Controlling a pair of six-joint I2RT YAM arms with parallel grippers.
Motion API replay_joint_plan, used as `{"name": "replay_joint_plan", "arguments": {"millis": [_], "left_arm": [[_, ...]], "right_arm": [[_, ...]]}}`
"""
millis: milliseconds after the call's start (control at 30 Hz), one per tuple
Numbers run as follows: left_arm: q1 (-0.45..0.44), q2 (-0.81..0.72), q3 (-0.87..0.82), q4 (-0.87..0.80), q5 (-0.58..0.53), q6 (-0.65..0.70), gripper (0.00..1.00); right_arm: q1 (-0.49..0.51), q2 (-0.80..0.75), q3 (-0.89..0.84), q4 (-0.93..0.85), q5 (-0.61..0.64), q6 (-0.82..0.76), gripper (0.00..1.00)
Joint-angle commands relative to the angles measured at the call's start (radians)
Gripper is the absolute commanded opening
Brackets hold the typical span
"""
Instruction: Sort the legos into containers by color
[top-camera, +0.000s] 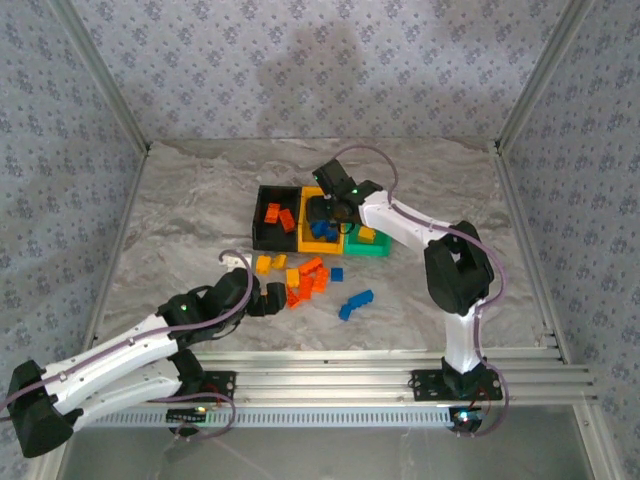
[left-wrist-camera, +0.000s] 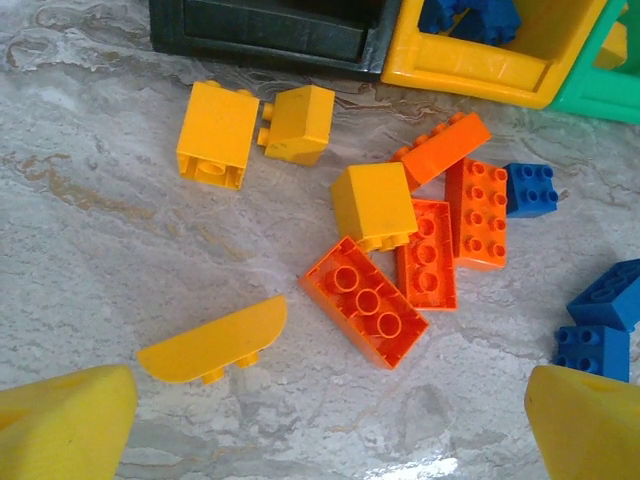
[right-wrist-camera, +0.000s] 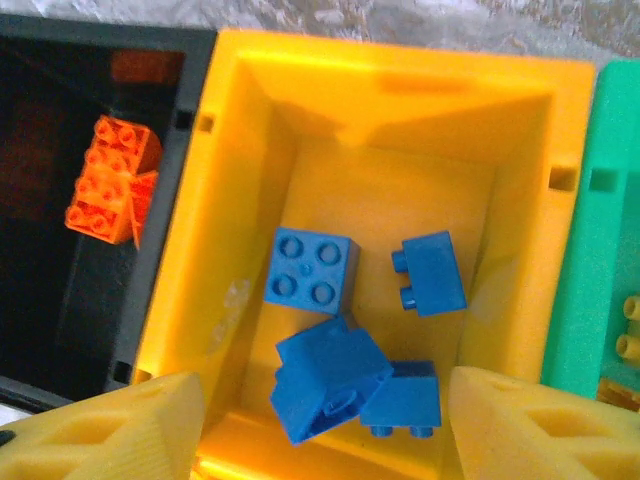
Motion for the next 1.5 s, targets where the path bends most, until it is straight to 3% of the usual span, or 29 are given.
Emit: {"name": "replay_joint_plan", "arguments": {"millis": [0,167,300,500,1167,1467], "left_arm": [[0.007,0.008,0.010,-0.040,-0.040,-0.011,1.00],[0.039,0.045,0.002,-0.030,0.012,0.003,0.99],[0.094,0.162,-0.013,0.041,0.105,0.041,0.99],[0.108,0.314,0.001,0.052,0.009,0.094,0.99],[0.189,0.492,-0.053,0.240,0.101,0.093,0.89],[0.196,0.513,-0.052,0.257,0.115,0.104,0.68]], "right_arm": [[-0.004,-0.055,0.022,0.007,0.006,-0.010,0.71],[0.022,-0.206,-0.120,0.076,-0.001,-0.003,0.72],[0.043,-0.312,-0.246,0.117,0.000,0.012,0.72],[0.051,-0.408,-0.349,0.135,-0.006,0.026,0.73],[0.048,-0.497,-0.444,0.143,0.001,0.028,0.73],[0.044,-0.511,-0.467,0.148,0.002,0.031,0.73]]}}
